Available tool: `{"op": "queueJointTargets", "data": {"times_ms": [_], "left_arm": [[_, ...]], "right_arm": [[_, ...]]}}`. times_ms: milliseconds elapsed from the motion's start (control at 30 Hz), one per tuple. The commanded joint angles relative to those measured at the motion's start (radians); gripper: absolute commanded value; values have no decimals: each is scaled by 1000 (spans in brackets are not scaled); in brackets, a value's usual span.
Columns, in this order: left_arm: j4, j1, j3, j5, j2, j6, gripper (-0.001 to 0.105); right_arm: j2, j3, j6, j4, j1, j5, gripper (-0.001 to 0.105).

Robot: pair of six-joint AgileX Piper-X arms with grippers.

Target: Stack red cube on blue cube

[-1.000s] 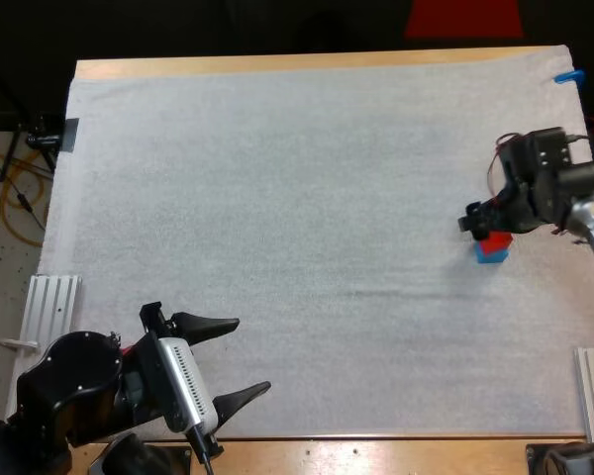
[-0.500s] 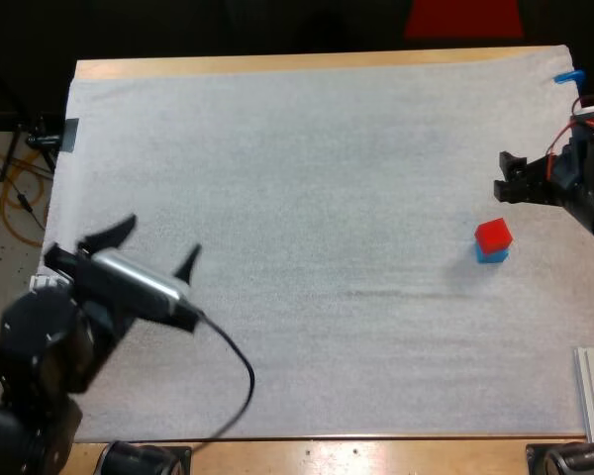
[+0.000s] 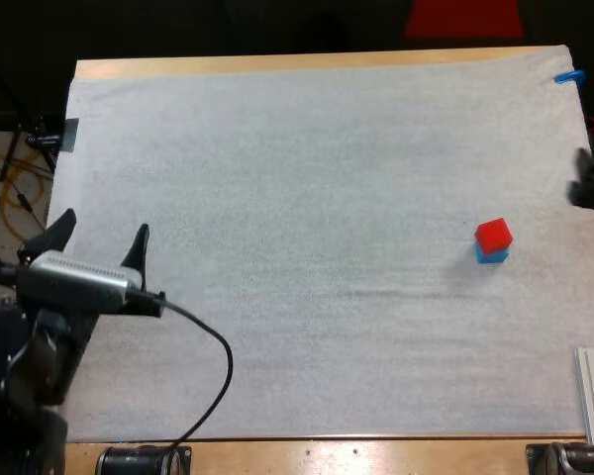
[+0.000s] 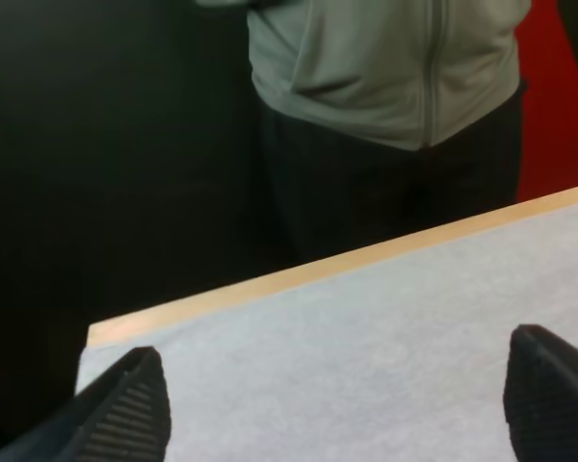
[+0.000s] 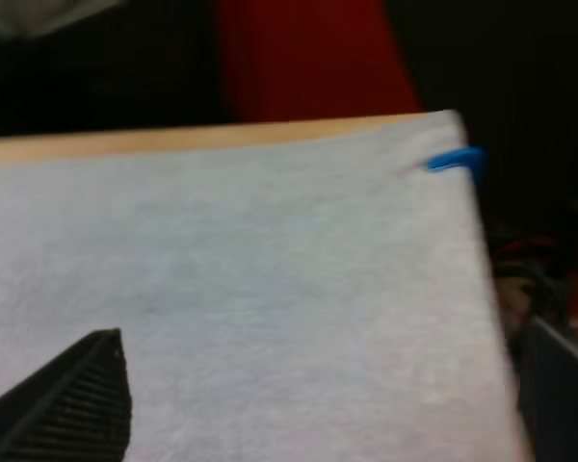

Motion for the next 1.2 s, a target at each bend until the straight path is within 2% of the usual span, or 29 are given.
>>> {"op": "queueJointTargets", "data": {"times_ms": [0, 133, 300, 500, 667, 767, 833, 933, 1033, 1133, 1167], "left_arm": [[11, 2, -3, 6, -18, -24, 69], [26, 2, -3, 6, -75, -48, 69], [26, -14, 10, 9, -159, -92, 69], [61, -58, 137, 45, -317, -115, 69], [168, -59, 254, 74, -493, -115, 69], [237, -59, 296, 76, -603, -115, 69], [264, -59, 312, 87, -667, -115, 69], [310, -52, 301, 153, -651, -113, 69], [311, -53, 311, 166, -661, -94, 69], [307, -53, 336, 156, -666, -92, 69], [298, -50, 351, 132, -664, -92, 69]], "right_arm": [[-36, -6, -17, 16, -36, -21, 79], [-141, 30, -39, 17, -62, -21, 79], [-307, 136, -36, 33, -54, -41, 79], [-568, 292, -9, 78, -54, -59, 79], [-811, 395, -6, 166, -54, -59, 79], [-934, 426, 9, 225, -54, -59, 79], [-958, 423, 29, 286, -56, -84, 79], [-929, 418, 27, 396, -54, -139, 79], [-947, 429, 6, 407, -54, -157, 79], [-949, 431, 6, 387, -54, -156, 79], [-950, 439, -9, 363, -54, -156, 79]]}}
